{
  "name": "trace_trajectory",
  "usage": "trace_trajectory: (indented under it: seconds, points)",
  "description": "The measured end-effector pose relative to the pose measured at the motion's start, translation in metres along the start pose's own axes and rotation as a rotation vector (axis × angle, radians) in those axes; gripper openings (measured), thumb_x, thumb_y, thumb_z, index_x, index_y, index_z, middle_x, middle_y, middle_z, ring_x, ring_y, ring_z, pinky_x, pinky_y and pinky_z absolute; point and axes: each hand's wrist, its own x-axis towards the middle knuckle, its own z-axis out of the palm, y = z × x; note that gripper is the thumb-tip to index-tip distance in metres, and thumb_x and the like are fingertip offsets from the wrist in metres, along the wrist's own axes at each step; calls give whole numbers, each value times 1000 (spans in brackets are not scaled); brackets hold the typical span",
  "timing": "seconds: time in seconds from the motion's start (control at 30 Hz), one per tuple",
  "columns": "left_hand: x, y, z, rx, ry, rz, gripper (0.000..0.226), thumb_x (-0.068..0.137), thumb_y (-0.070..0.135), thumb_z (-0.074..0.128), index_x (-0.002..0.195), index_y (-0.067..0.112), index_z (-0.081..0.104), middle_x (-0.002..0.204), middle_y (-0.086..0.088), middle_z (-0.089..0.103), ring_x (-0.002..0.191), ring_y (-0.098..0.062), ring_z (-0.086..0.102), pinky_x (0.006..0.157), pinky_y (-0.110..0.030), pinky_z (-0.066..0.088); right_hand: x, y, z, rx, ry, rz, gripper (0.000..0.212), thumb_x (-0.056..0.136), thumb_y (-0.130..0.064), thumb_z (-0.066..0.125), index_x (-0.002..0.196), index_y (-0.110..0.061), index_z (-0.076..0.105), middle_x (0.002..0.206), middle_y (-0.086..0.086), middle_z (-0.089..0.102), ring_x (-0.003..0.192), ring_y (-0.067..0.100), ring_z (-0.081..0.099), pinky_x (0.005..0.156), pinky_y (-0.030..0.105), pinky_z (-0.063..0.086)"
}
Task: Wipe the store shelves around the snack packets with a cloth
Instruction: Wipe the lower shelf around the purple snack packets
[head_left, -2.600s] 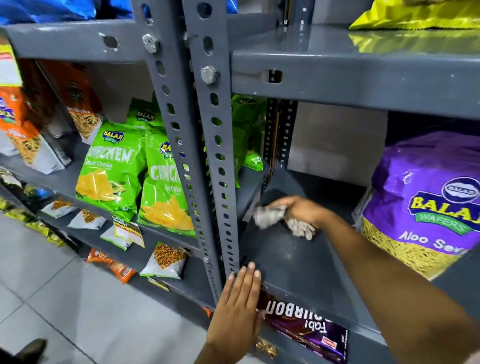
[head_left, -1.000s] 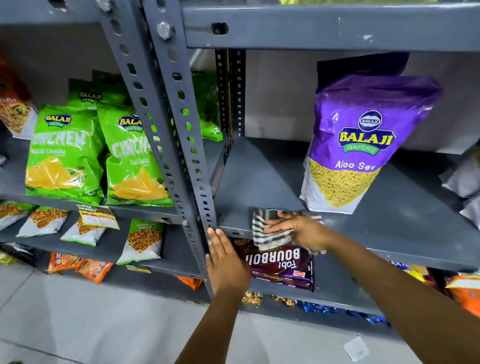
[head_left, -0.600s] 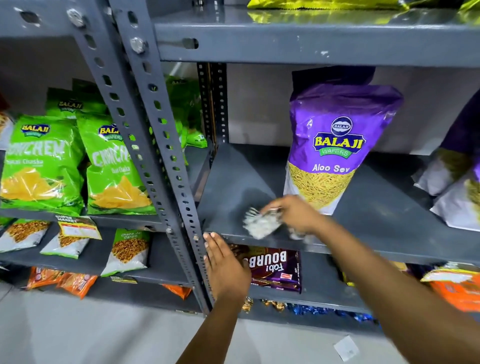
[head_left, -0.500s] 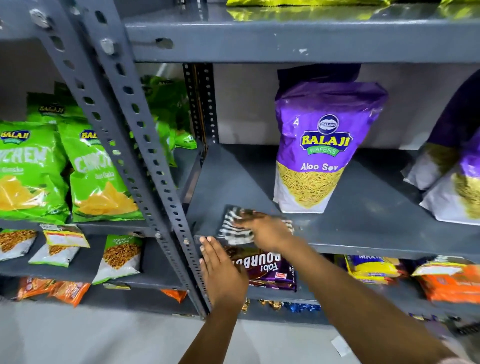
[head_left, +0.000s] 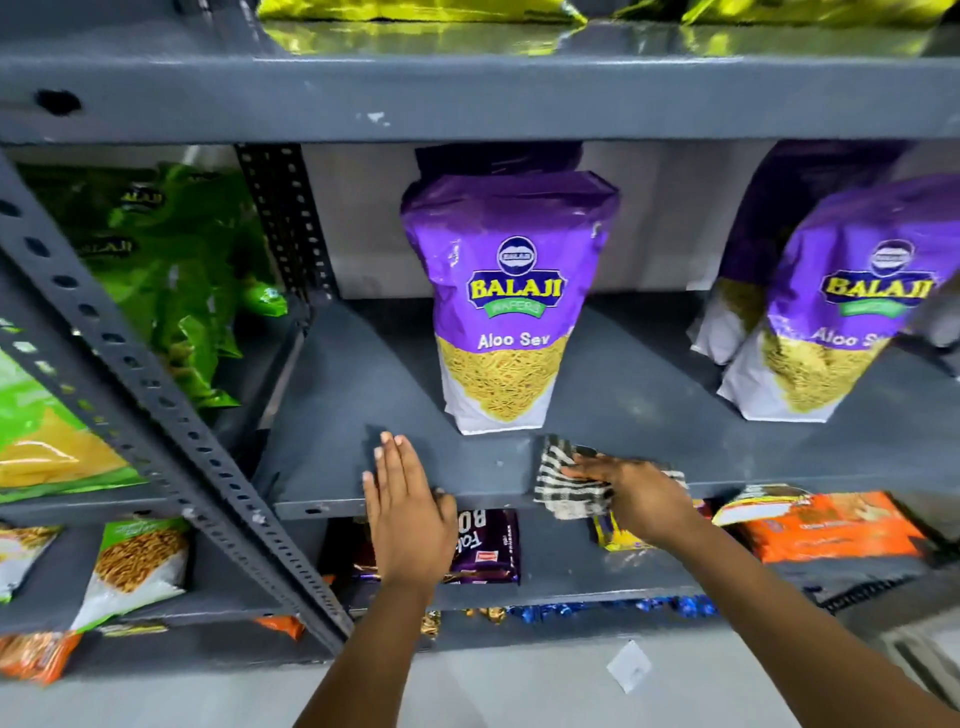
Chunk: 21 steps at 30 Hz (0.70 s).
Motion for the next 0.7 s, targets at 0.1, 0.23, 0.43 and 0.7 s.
trace_trajectory:
  seconds: [0.1,0.23,0.43,0.7]
  points:
    - [17,25,7,4,-15,-13,68,87,24,32,144,0,3,156,-16,3,144,-27,4,115,-34,-6,-10,34,-14,-4,18,44,70,77,11,45,126,-38,56,145,-12,46,133,14,45,104,29,42]
    - [39,40,23,55,-94,-105,67,92,22,37,143,-2,1,156,-19,1,144,-29,2,119,-40,0,0,62,-40,74,-141,44,61,78,11,53,123,-30,61,137,-14,51,123,6,50,90,13,43]
    - [46,42,36,197,-122,-143,62,92,33,21,145,3,9,157,-14,7,144,-27,5,119,-42,3,49,78,-106,369,-104,105,58,67,24,51,108,-13,68,62,-9,68,48,-4,55,40,1,37]
    - [46,39,39,232,-80,-151,80,75,44,-2,145,7,13,156,-11,13,144,-25,10,118,-40,6,167,77,-104,20,-108,77,57,92,-14,51,145,-13,29,155,13,28,139,29,32,114,35,26]
